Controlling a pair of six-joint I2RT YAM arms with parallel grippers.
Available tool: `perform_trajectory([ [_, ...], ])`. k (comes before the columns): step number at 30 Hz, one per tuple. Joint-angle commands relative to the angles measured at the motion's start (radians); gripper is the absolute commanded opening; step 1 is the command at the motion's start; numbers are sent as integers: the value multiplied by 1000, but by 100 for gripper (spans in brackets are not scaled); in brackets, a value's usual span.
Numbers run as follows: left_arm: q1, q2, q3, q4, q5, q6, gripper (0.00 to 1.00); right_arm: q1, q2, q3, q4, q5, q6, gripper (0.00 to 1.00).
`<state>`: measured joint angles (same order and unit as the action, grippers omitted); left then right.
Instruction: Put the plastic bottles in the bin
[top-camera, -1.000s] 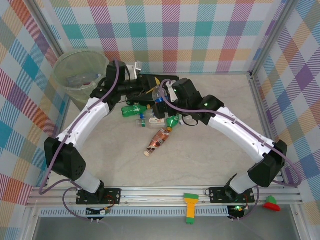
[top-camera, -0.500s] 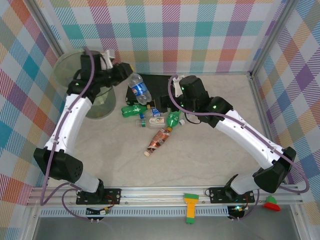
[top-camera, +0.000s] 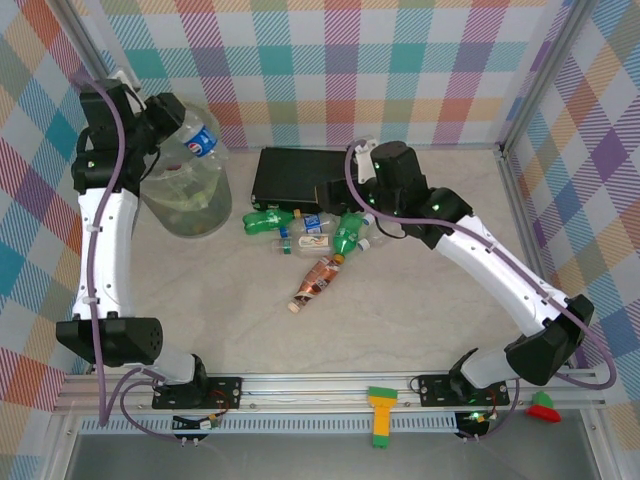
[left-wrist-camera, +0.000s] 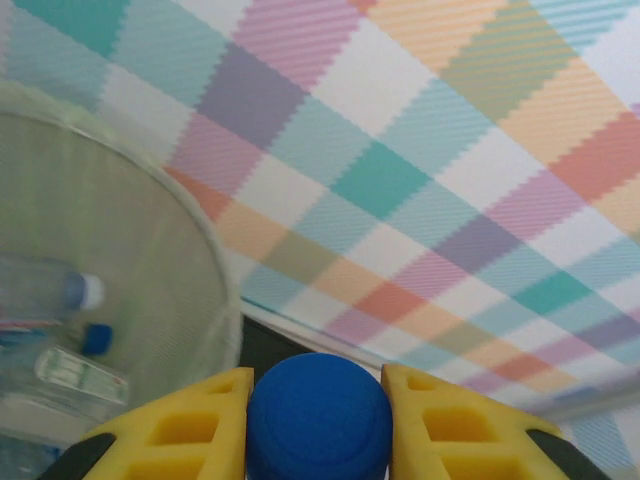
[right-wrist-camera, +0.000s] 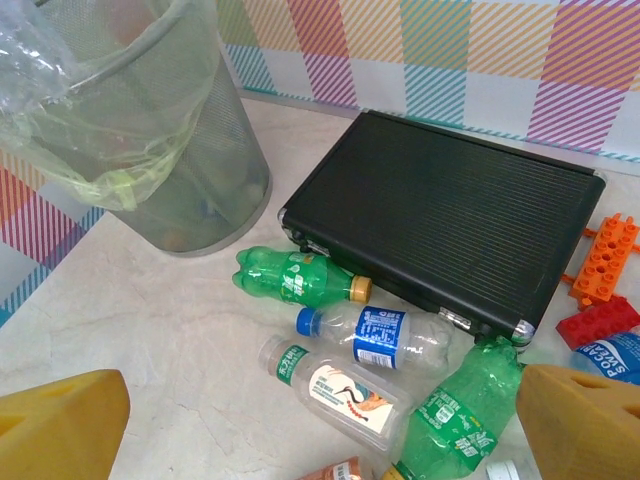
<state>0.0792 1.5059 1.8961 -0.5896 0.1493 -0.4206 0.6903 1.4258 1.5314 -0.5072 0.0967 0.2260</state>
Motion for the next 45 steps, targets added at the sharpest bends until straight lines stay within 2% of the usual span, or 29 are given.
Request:
perform_trajectory([
  [1,10,-8,52,3,-162,134,18,-17,14,-9,39,-40,-10,99],
  [6,13,27,61,43,-304,275,18,-25,25,-5,32,-54,-5,99],
  [14,20,109,22,119,-364,370,20,-27,48,25,11,-68,-4,99],
  [21,29,161,-20,134,-320,372,21,-26,46,29,-1,-65,-2,99],
  [31,30,145,-152,151,-197,325,26,-25,49,21,4,-62,7,99],
  [35,30,133,-189,148,-147,312,38,-27,55,18,9,-67,14,99],
  [36,29,133,-194,146,-138,312,44,-26,56,19,9,-68,13,99],
  [39,30,138,-178,119,-144,313,73,-26,57,21,12,-69,16,99],
  [43,30,136,-160,98,-158,312,87,-26,56,19,10,-66,21,99],
  [45,30,131,-158,100,-159,305,88,-26,56,15,11,-63,25,99],
])
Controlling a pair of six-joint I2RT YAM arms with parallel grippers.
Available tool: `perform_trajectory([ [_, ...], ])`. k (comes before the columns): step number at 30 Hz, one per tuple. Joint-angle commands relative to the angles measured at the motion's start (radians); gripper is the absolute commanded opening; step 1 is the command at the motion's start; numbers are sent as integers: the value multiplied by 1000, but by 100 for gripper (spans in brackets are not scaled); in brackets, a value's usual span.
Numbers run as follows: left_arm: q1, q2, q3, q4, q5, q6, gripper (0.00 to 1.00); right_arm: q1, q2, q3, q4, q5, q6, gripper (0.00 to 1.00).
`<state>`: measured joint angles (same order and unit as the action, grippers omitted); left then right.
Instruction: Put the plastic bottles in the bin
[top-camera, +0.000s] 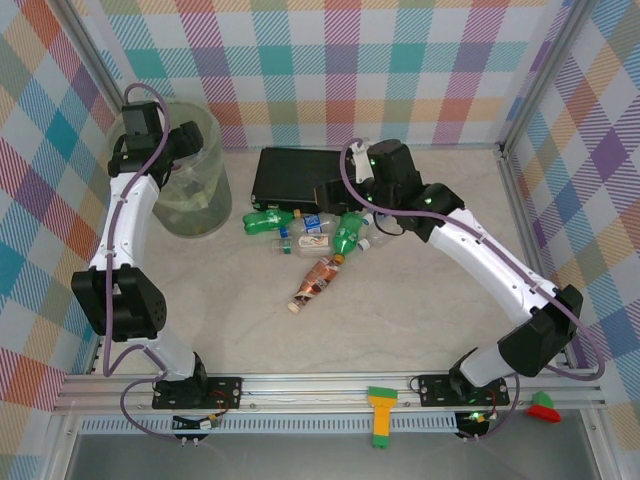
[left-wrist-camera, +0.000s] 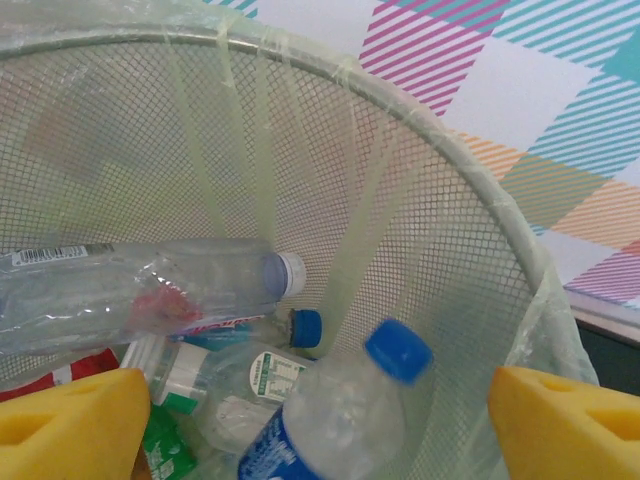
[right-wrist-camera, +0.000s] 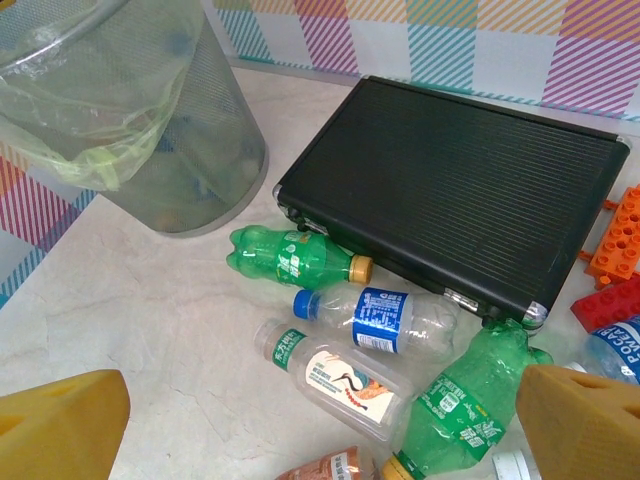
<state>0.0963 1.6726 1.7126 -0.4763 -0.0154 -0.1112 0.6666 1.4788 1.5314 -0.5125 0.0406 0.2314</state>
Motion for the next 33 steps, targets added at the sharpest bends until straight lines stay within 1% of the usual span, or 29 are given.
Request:
perform_trajectory([
  [1,12,-38,30,-17,9,-11,90,-2,3,14,17,-3,22,99],
  [4,12,-42,38,-27,34,-32,99,-2,3,7,12,15,31,99],
  [11,-1,-75,46,-57,110,-113,99,-7,33,15,-36,73,69,99],
  [17,-54,-129,32,-92,154,-163,100,-10,86,35,-135,152,201,99],
  [20,-93,-164,3,-104,168,-179,100,-10,94,8,-155,133,271,99],
  [24,-141,-217,-51,-113,189,-200,100,-4,78,-68,-137,67,377,99],
  [28,-178,-287,-126,-108,200,-210,99,42,56,-150,-132,91,489,95],
  [33,-194,-372,-210,-124,217,-238,100,134,39,-248,-118,141,633,91],
])
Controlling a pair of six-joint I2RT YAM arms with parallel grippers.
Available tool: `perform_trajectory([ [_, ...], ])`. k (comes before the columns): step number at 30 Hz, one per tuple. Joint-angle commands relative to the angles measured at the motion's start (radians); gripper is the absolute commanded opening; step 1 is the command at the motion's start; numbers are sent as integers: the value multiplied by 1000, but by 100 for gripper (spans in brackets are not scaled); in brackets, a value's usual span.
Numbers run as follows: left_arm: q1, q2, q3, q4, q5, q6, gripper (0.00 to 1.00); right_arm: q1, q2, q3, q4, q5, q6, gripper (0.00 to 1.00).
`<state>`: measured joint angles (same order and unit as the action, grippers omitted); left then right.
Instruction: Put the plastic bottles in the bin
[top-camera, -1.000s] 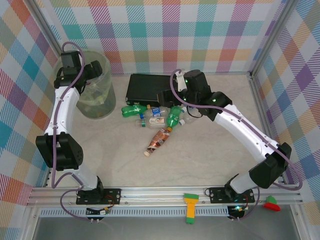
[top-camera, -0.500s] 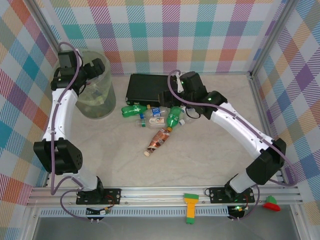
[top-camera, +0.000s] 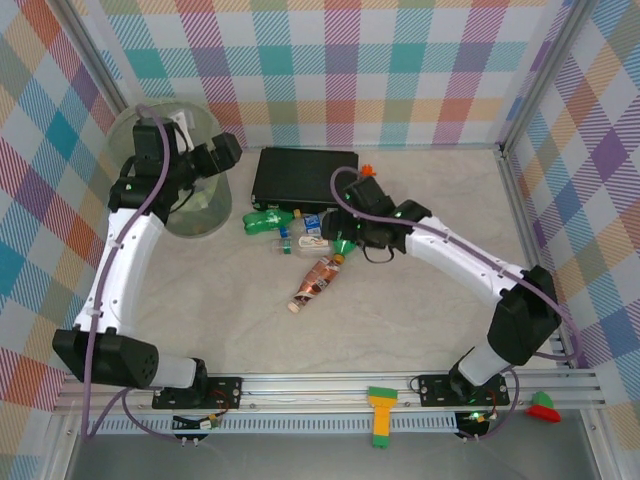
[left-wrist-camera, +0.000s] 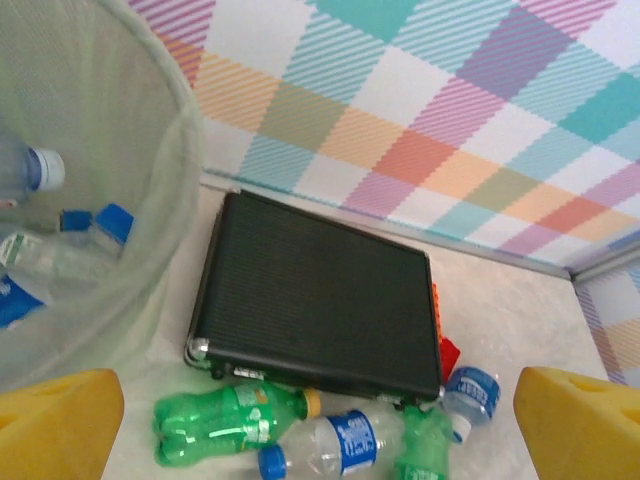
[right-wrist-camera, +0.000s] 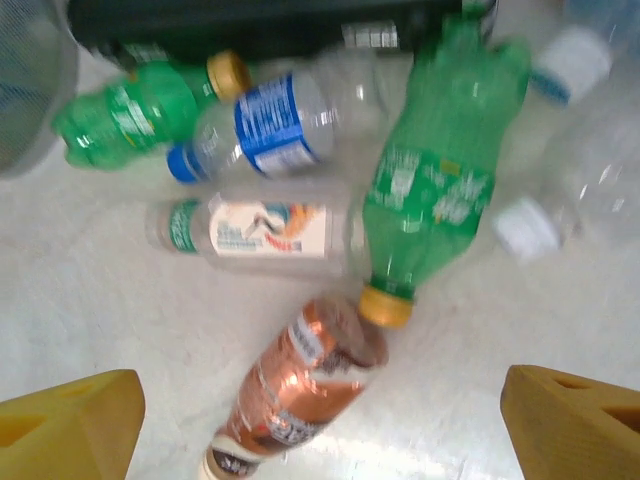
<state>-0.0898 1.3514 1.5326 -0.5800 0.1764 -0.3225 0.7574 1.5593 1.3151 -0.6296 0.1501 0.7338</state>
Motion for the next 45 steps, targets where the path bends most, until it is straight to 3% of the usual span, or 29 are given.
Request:
perform_trajectory([
  [1,-14,-66,-43,-29,23,-28,99,66,-41,-47,-1,46,160,91],
  [12,-94,-186,-146,-83,-9,-74,100,251,118,-54,-4,141,338,91],
  [16,-109,-215,-170,-80,-3,-75,99,267,196,-41,10,136,409,88],
  [27,-132,-220,-180,-63,27,-95,100,276,367,44,24,87,421,87],
  [45,-134,-213,-201,-45,48,-106,100,282,200,-190,13,134,259,65],
])
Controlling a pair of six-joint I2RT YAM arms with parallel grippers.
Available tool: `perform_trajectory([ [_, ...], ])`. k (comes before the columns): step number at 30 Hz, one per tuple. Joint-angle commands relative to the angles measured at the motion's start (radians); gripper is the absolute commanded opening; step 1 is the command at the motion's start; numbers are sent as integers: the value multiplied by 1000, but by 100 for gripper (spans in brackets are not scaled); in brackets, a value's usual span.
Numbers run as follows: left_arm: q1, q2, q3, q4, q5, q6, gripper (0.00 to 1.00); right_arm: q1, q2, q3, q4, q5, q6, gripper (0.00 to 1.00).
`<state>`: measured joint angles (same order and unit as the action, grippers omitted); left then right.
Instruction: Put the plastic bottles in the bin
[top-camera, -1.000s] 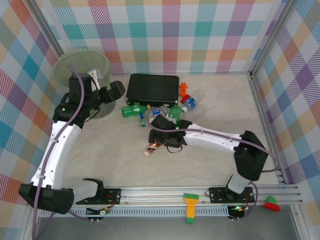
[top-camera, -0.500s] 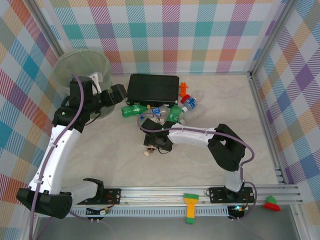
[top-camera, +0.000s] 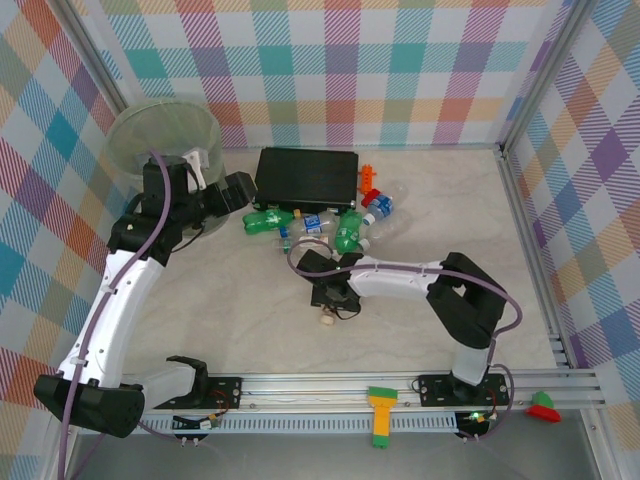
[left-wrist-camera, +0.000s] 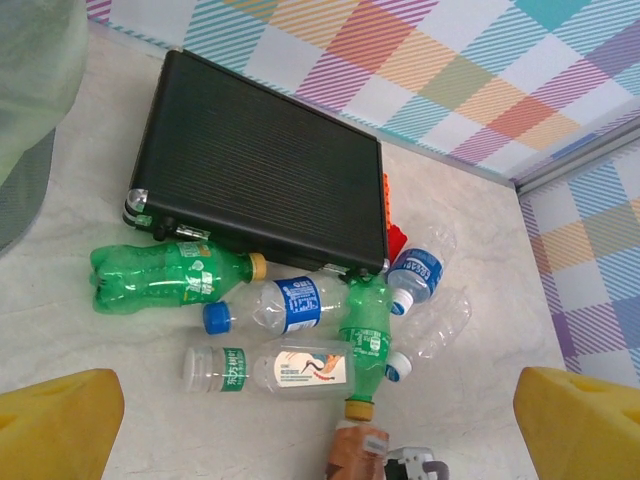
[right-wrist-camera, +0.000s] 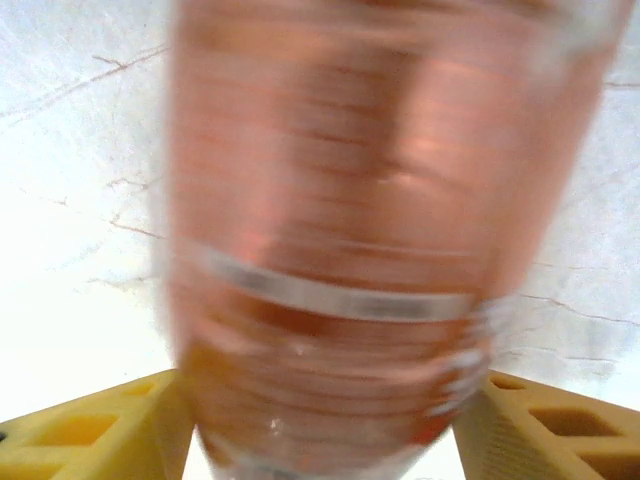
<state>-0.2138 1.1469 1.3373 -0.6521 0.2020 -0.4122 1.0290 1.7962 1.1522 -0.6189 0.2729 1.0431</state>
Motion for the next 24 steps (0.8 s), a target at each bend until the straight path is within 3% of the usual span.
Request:
perform_trajectory([
  [1,-10,-8,-5,27,23,-16,100,13,-45,-42,2,10,-47,65],
  [10,-10,-1,-6,25,22,-12,100,92,-101,-125,-5,9,11,65],
  [13,-10,5,-3,29,26,-14,100,108,-99,-139,-1,17,21,57],
  [24,-12,10,12,12,39,-25,100,123,-96,-138,1,58,-25,39],
])
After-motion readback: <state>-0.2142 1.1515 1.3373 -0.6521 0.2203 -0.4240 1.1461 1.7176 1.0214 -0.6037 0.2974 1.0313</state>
